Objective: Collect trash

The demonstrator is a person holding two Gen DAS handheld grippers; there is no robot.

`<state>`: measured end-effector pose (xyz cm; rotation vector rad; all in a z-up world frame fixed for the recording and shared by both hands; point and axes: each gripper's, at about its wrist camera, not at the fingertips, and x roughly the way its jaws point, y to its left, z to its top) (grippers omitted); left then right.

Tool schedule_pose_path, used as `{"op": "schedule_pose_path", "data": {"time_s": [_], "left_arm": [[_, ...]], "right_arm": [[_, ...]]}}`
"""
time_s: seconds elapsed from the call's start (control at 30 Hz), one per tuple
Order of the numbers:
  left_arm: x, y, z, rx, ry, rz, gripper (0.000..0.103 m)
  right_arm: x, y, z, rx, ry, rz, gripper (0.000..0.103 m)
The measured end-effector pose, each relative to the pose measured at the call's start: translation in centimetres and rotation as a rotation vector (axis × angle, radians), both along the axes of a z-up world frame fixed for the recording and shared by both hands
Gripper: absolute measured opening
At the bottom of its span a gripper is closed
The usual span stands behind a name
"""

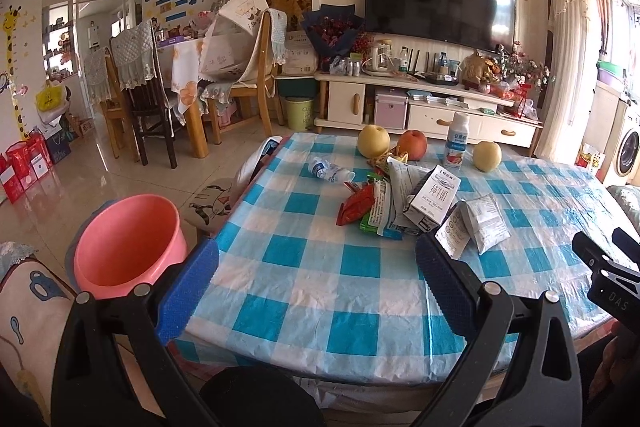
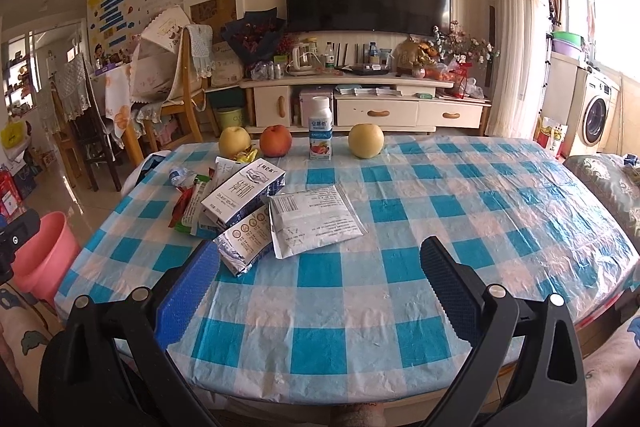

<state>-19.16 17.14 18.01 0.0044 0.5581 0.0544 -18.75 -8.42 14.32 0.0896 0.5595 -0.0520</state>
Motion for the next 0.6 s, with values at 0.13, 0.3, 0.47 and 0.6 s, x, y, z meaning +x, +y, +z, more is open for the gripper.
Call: {"op": "schedule_pose_path", "data": {"time_s": [0.13, 0.3, 0.47, 0.6], "left_arm": [[1.2, -0.2, -1.0, 0.015, 0.011, 0.015, 0.099], [2.4, -0.9, -2.4, 0.032, 0.042, 0.006, 0.099], [3.5, -2.2, -3.4, 0.073, 0.046, -0.024, 0.099], [4.6, -3.2, -4.1, 0.093, 0.045, -0.053, 0.099]], "right_arm": [[1.1, -0.5, -0.5, 0.027, 0.018, 0.024, 0.099], [2.3, -1.8, -1.0, 0.087, 0.039, 0.018, 0.099], [3.7, -2.5, -1.3, 0.116, 0.060, 0.009, 0.099], [5.2, -3.5, -1.6, 0.160, 0.086, -0.004, 0.099]]}}
